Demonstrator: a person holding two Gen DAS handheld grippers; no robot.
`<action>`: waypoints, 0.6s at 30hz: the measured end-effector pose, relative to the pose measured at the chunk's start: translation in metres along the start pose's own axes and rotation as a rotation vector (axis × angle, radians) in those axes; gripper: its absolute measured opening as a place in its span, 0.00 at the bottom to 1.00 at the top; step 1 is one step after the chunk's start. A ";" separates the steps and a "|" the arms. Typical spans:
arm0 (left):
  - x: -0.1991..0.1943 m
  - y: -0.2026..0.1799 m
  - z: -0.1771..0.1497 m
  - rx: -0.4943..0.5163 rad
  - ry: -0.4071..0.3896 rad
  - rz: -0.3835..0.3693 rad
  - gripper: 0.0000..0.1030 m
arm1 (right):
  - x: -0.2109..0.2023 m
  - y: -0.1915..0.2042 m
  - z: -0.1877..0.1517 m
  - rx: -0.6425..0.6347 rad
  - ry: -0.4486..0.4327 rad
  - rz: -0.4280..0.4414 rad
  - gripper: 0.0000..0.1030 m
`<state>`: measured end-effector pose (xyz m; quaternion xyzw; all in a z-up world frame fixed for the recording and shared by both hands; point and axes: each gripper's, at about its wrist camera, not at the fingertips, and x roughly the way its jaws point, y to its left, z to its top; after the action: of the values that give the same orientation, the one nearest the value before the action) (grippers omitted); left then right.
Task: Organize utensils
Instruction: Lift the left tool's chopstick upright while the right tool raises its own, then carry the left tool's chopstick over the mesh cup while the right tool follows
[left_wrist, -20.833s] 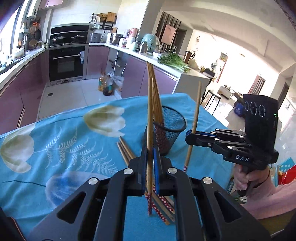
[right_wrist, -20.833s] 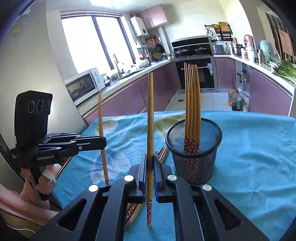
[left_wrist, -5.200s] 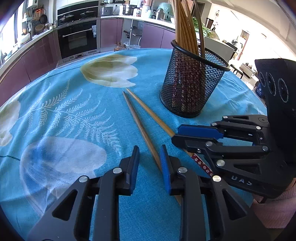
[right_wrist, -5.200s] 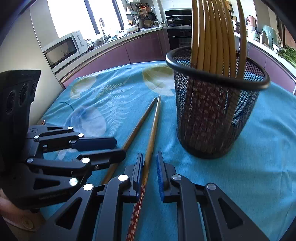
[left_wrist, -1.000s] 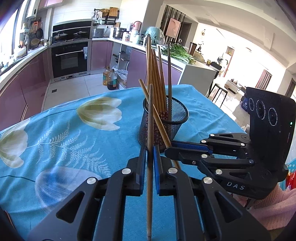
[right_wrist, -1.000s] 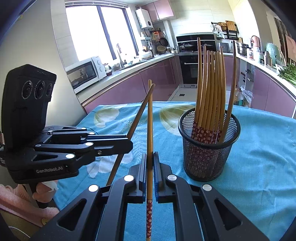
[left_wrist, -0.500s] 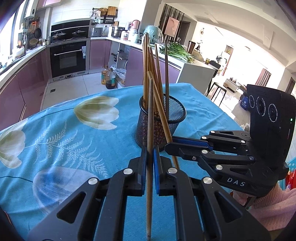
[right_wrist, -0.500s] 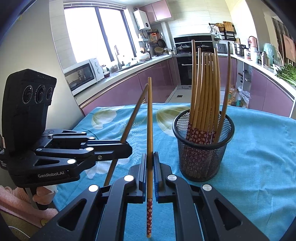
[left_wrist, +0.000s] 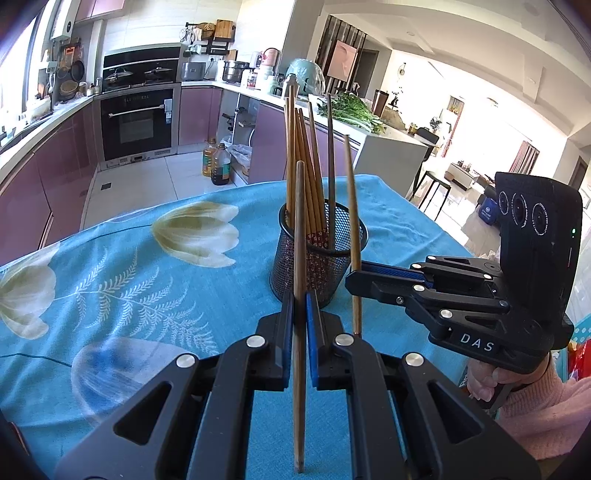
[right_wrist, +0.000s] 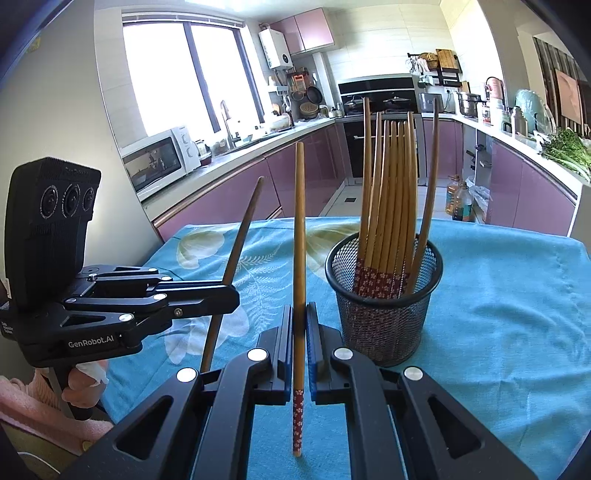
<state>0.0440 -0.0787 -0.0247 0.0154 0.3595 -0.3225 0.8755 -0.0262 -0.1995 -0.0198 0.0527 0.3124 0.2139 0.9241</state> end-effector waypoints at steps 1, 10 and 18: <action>0.000 0.000 0.000 -0.002 -0.001 0.000 0.07 | -0.001 -0.001 0.000 0.000 -0.004 -0.001 0.06; -0.003 0.000 0.003 -0.005 -0.012 0.000 0.07 | -0.010 -0.006 0.001 0.005 -0.026 -0.009 0.06; -0.003 0.002 0.007 -0.017 -0.025 0.000 0.07 | -0.013 -0.010 0.006 0.006 -0.037 -0.012 0.06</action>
<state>0.0479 -0.0772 -0.0183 0.0039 0.3512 -0.3198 0.8800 -0.0281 -0.2141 -0.0100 0.0577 0.2961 0.2062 0.9308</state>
